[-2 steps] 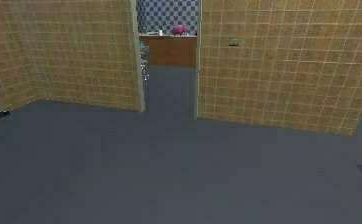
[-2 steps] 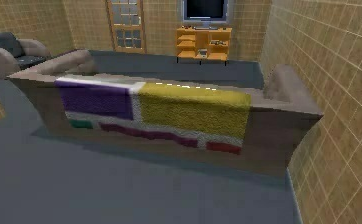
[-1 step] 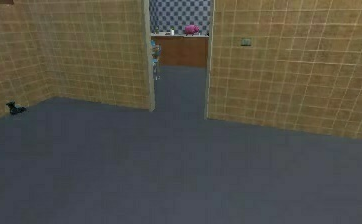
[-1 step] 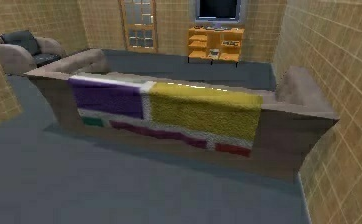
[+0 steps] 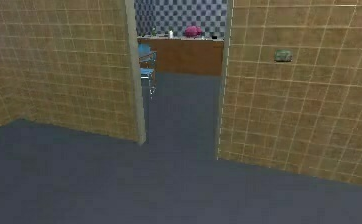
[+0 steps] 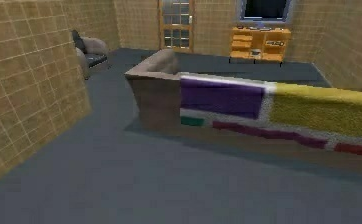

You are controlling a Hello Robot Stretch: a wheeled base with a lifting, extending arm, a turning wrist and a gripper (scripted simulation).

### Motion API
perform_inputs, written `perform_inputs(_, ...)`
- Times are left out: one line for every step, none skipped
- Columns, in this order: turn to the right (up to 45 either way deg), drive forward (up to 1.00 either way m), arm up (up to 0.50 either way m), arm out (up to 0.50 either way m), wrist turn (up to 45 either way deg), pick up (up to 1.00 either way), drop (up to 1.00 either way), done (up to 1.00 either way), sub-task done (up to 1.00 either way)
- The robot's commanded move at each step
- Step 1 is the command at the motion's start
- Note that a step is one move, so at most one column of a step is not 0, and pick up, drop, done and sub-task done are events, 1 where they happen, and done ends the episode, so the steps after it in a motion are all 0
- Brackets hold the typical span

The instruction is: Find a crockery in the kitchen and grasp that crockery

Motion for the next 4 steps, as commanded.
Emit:
perform_inputs(0.0,1.0,0.0,0.0,0.0,0.0,0.0,0.0,0.0)
perform_inputs(0.0,1.0,0.0,0.0,0.0,0.0,0.0,0.0,0.0)
perform_inputs(-3.0,0.0,0.0,0.0,0.0,0.0,0.0,0.0,0.0)
perform_inputs(0.0,0.3,0.0,0.0,0.0,0.0,0.0,0.0,0.0)
